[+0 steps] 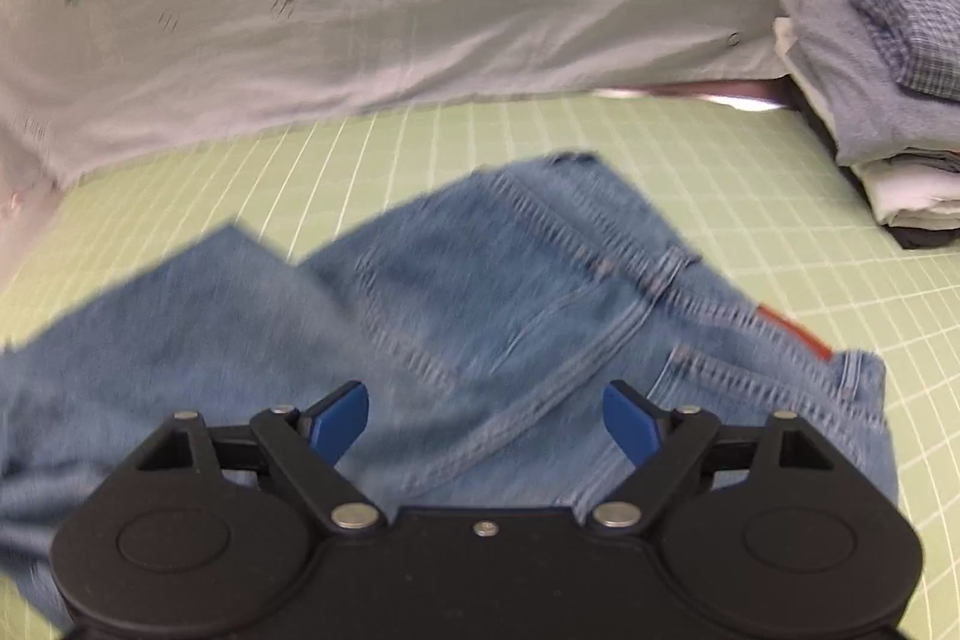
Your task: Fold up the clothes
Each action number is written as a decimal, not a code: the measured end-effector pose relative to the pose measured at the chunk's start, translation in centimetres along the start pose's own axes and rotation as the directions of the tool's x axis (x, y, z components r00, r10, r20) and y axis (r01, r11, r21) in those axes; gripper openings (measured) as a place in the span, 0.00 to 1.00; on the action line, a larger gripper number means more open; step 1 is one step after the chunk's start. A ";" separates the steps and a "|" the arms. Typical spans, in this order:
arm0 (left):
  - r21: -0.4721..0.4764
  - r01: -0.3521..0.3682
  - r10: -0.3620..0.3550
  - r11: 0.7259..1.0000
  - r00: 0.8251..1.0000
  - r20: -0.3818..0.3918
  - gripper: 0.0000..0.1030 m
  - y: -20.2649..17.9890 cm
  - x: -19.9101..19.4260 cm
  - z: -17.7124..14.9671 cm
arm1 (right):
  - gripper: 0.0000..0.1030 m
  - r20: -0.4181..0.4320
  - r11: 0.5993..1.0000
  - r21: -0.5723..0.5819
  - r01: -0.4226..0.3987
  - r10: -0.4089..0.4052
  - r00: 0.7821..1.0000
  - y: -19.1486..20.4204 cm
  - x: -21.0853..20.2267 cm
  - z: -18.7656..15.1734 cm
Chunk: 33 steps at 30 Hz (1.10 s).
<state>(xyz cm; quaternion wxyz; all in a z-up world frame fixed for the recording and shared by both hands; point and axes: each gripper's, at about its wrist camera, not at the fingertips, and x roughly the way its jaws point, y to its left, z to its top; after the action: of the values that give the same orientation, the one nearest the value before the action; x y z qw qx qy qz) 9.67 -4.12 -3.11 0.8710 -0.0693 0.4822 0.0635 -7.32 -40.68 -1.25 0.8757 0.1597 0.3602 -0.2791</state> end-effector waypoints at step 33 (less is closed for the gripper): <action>0.201 -0.058 0.096 0.978 0.978 -0.185 0.88 -10.1 12.4 5.7 | 0.93 -0.141 0.988 -0.150 -0.040 0.018 0.990 -4.3 19.1 9.4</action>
<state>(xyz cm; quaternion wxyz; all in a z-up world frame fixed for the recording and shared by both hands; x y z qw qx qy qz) 22.71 -12.44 -10.05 0.8194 0.0289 0.5709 0.0427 6.36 -55.74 -8.84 0.8621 0.1168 0.4381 -0.2263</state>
